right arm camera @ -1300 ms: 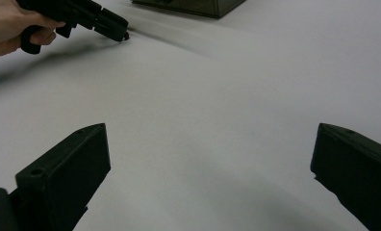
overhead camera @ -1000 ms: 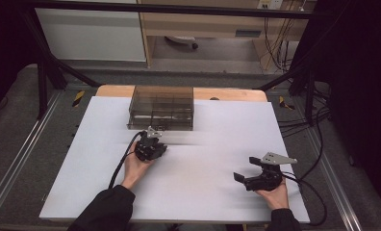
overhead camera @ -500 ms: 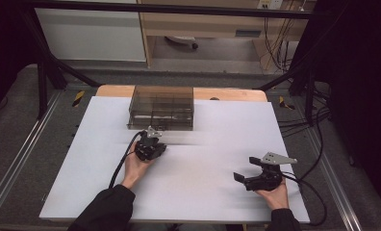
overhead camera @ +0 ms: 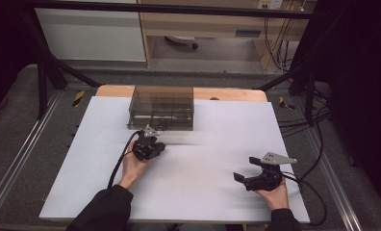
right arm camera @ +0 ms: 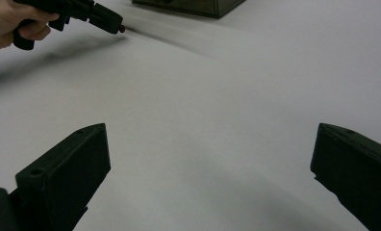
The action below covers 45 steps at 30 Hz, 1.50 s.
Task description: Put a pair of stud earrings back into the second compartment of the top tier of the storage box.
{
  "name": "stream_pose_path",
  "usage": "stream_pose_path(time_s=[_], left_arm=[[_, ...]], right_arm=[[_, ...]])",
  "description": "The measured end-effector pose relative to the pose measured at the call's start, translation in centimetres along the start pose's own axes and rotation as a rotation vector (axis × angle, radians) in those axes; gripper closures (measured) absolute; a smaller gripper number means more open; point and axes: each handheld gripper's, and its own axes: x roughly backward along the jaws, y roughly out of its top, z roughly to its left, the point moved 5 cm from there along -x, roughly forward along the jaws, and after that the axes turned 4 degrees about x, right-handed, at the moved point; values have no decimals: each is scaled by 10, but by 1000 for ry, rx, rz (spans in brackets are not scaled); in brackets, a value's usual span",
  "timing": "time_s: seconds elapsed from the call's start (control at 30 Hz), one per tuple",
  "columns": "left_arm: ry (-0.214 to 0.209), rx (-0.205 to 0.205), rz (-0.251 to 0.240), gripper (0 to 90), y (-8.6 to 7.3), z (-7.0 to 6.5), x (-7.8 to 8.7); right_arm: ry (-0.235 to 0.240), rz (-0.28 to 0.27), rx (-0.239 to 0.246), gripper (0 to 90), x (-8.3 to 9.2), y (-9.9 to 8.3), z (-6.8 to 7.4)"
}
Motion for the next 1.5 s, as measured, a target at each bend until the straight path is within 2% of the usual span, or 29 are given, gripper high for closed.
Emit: stream_pose_path(time_s=[0.4,0.83,1.5], left_arm=[[-30,-14,-4,818,2,-8,15],[-45,-35,-15,818,6,-16,34],[-32,-64,-48,819,37,-13,67]], right_arm=[[0,1,-1,6,0,0,0],[0,5,-2,6,0,0,0],[0,5,1,6,0,0,0]])
